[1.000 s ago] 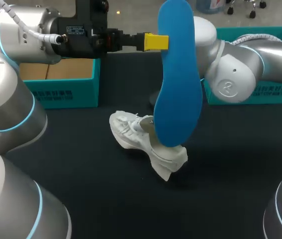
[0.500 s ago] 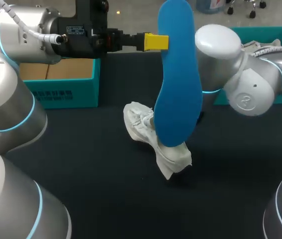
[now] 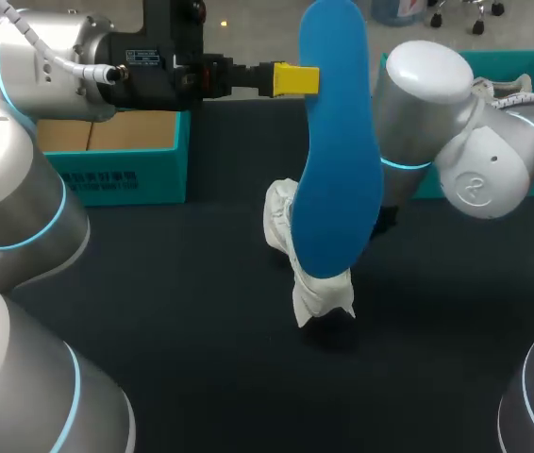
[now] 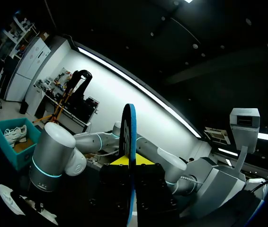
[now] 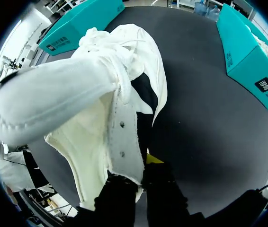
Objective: Take the shoe out of the shoebox, open the shoe tongue, remove and reinsert the insole, then place the shoe into the shoebox
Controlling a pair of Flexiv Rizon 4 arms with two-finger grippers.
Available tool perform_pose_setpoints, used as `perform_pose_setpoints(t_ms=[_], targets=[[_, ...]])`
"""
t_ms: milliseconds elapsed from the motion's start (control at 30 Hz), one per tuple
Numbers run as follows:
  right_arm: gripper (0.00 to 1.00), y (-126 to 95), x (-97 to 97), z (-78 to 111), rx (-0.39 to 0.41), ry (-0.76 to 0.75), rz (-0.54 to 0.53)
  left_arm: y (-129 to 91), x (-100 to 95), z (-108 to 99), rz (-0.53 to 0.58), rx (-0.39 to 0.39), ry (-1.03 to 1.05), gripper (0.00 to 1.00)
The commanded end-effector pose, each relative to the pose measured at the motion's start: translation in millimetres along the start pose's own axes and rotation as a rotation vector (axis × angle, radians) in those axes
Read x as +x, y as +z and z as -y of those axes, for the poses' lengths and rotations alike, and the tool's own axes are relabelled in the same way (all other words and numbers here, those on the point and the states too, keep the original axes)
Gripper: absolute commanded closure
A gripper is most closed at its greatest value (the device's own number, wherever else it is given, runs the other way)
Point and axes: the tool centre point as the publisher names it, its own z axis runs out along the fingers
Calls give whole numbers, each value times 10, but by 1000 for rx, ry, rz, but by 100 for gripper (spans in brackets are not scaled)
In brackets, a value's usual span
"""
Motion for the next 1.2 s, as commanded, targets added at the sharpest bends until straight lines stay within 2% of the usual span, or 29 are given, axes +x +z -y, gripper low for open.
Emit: perform_pose_setpoints(t_ms=[33,533,700,733,767,933,1200], targets=[[100,106,29,6,6,11,-11,11,-4,9,-1,-1,0,100],[100,371,83,8,-4,110,-67,11,-4,9,-1,-1,0,100],[100,399,89,21,-10,153,-44,11,-4,9,-1,-1,0,100],[62,385,86,26,-10,154,-45,11,-4,9,-1,-1,0,100],[0,363,83,31,-4,157,-43,11,-4,9,-1,-1,0,100],[0,194,63,38,-16,163,-75,11,-4,9,-1,-1,0,100],[0,-177,18,-24,-73,133,-385,11,-4,9,-1,-1,0,100]])
